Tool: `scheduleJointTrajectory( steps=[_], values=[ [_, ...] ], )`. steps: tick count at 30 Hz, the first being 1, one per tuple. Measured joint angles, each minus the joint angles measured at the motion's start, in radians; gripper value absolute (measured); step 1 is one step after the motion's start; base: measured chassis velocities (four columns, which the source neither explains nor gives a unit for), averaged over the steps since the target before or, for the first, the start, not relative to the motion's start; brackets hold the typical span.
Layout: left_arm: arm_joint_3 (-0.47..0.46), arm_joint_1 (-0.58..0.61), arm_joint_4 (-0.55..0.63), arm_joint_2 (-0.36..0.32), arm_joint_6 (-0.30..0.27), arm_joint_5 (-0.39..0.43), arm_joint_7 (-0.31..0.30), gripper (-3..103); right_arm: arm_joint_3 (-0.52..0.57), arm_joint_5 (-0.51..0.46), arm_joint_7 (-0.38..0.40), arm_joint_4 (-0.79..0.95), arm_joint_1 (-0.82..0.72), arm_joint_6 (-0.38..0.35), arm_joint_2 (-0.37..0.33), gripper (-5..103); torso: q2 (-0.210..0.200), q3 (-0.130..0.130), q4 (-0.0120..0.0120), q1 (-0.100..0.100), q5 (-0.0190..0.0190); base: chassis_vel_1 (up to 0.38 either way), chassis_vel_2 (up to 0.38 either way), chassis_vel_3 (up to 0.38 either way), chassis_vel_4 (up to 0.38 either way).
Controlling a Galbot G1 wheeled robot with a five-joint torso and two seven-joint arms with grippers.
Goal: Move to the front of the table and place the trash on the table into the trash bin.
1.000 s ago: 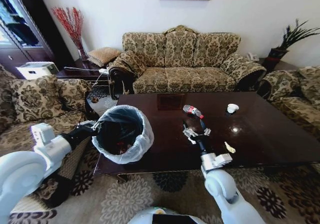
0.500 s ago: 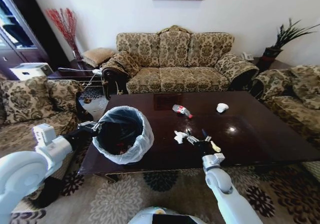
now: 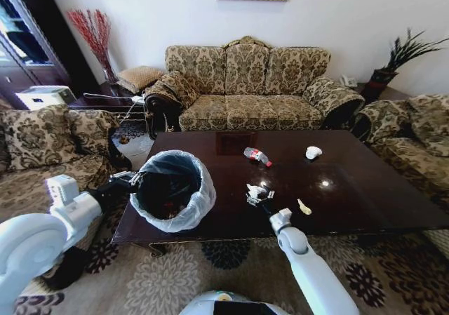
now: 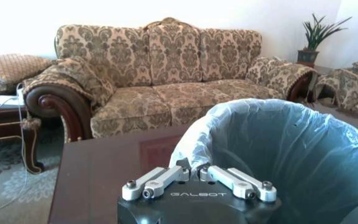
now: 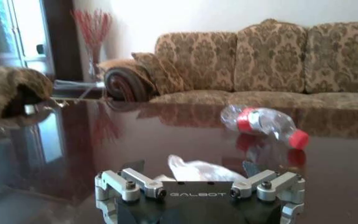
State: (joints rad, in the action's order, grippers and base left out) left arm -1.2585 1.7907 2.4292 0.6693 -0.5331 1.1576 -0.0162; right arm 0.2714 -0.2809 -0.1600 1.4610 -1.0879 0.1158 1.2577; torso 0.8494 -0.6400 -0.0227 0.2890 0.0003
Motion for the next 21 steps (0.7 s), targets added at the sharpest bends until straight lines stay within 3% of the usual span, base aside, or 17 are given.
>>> scheduleJointTrajectory(
  steps=[3,6,8,15,21],
  values=[
    [-0.001,0.0,-0.004,-0.005,0.0,0.0,0.0,3,-0.003,0.0,0.013,-0.008,0.0,-0.015,-0.001,101,0.0,0.0,0.0,0.0,-0.0004,0.0,0.0,0.0,0.0],
    [-0.001,0.001,-0.007,-0.009,0.001,0.0,0.0,3,-0.005,-0.001,0.008,-0.018,-0.004,-0.03,-0.004,89,0.0,0.0,-0.0008,0.0,-0.0006,0.0,0.0,0.0,0.0],
    [-0.001,0.001,-0.008,-0.01,0.001,0.0,0.0,3,-0.005,-0.001,0.0,-0.02,-0.004,-0.036,-0.004,89,0.0,0.0,-0.0007,0.0,-0.0006,0.0,0.0,0.0,0.0],
    [-0.001,0.001,-0.007,-0.01,0.003,0.001,0.001,3,-0.009,-0.008,-0.013,-0.018,-0.014,-0.049,-0.002,56,0.0,0.0,-0.0005,0.0,-0.0004,0.0,0.0,0.0,0.0],
    [-0.004,0.001,-0.007,-0.012,0.005,0.001,0.001,3,-0.009,-0.014,-0.017,-0.016,-0.025,-0.045,0.0,40,0.0,0.0,-0.0005,0.0,-0.0004,0.0,0.0,0.0,0.0]
  ],
)
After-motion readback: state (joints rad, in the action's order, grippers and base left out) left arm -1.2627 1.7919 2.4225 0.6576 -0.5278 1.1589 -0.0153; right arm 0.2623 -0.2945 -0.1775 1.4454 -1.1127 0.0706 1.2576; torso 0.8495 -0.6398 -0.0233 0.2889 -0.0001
